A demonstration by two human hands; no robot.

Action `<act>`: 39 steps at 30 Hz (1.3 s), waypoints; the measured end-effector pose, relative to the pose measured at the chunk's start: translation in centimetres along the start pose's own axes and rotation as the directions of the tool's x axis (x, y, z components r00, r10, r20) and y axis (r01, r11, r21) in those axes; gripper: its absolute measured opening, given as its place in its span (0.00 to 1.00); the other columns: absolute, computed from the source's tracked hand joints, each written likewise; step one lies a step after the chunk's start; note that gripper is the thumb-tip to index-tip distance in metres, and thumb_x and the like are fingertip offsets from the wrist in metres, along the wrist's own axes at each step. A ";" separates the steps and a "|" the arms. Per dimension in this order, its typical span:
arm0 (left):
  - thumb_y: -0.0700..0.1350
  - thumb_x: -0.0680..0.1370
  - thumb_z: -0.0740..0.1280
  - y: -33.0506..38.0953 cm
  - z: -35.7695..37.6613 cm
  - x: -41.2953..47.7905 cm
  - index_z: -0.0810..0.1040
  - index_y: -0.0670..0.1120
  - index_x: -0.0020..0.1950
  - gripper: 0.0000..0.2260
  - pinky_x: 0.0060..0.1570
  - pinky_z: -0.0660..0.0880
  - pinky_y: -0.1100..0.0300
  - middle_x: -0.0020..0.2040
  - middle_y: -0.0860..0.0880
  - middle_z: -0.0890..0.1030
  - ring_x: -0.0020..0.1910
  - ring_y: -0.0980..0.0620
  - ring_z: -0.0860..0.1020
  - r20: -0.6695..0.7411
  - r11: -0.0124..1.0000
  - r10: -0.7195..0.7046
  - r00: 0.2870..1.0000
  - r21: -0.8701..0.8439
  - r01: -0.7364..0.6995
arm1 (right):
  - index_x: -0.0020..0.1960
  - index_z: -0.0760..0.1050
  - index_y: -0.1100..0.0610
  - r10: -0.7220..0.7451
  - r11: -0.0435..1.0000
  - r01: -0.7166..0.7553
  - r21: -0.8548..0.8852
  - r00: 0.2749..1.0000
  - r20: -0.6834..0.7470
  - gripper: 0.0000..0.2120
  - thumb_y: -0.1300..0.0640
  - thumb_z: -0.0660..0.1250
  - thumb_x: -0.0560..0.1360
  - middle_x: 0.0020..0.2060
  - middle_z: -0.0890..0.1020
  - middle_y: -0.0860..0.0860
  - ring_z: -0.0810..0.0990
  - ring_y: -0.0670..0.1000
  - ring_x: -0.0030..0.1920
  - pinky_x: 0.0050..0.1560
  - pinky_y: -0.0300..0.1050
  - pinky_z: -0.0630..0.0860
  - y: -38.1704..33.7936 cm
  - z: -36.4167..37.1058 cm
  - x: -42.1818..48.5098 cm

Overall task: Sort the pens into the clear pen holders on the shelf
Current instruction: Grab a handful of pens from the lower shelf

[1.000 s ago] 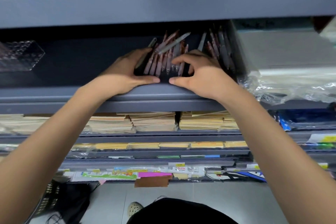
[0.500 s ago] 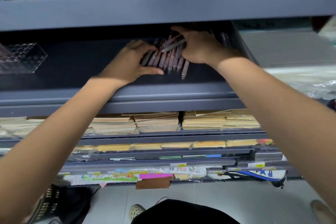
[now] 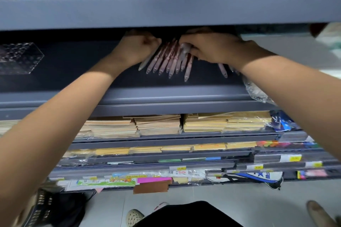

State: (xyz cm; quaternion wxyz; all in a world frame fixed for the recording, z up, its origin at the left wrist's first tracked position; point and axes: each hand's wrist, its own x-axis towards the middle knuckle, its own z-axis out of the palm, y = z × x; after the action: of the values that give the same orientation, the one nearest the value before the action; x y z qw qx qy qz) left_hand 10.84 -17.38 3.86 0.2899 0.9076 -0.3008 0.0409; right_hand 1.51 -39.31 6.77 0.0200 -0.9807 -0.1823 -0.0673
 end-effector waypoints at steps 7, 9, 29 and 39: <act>0.56 0.80 0.67 3.3 1.4 4.1 0.79 0.46 0.60 0.16 0.61 0.72 0.55 0.59 0.48 0.80 0.59 0.47 0.77 0.352 0.995 -0.096 0.931 0.056 0.082 | 0.57 0.79 0.51 0.010 0.993 -0.020 -0.119 0.996 -0.085 0.11 0.59 0.62 0.78 0.59 0.79 0.49 0.77 0.57 0.59 0.53 0.45 0.73 -1.1 -0.4 -3.8; 0.51 0.80 0.67 3.6 2.2 4.9 0.78 0.45 0.55 0.10 0.59 0.74 0.55 0.57 0.44 0.81 0.58 0.44 0.79 0.375 0.991 -0.133 0.917 0.034 0.130 | 0.63 0.77 0.49 0.048 0.990 -0.052 -0.129 0.998 -0.033 0.17 0.63 0.63 0.77 0.66 0.75 0.50 0.75 0.59 0.63 0.59 0.49 0.74 -1.5 0.3 -4.6; 0.48 0.83 0.63 2.2 0.0 3.3 0.76 0.46 0.50 0.07 0.27 0.72 0.73 0.40 0.50 0.75 0.26 0.62 0.75 0.267 0.866 -0.265 0.927 -0.358 0.350 | 0.60 0.78 0.54 0.450 0.882 -0.380 0.278 0.854 -0.262 0.20 0.64 0.61 0.71 0.65 0.76 0.50 0.74 0.57 0.63 0.64 0.47 0.72 -4.3 5.5 -5.1; 0.41 0.86 0.55 4.9 2.0 5.3 0.69 0.44 0.43 0.12 0.25 0.72 0.70 0.38 0.48 0.69 0.22 0.59 0.73 0.397 0.926 -0.307 0.865 -0.086 0.368 | 0.61 0.78 0.52 0.468 0.871 -0.397 0.289 0.850 -0.244 0.20 0.63 0.62 0.71 0.66 0.76 0.48 0.72 0.57 0.65 0.65 0.46 0.71 -4.4 5.2 -5.5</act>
State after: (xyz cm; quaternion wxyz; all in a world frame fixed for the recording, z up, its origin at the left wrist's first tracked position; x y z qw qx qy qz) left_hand 12.19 -24.43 5.95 0.3007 0.9110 -0.1891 -0.2094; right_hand -4.56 -36.83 0.95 0.1750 -0.9650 0.0433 -0.1905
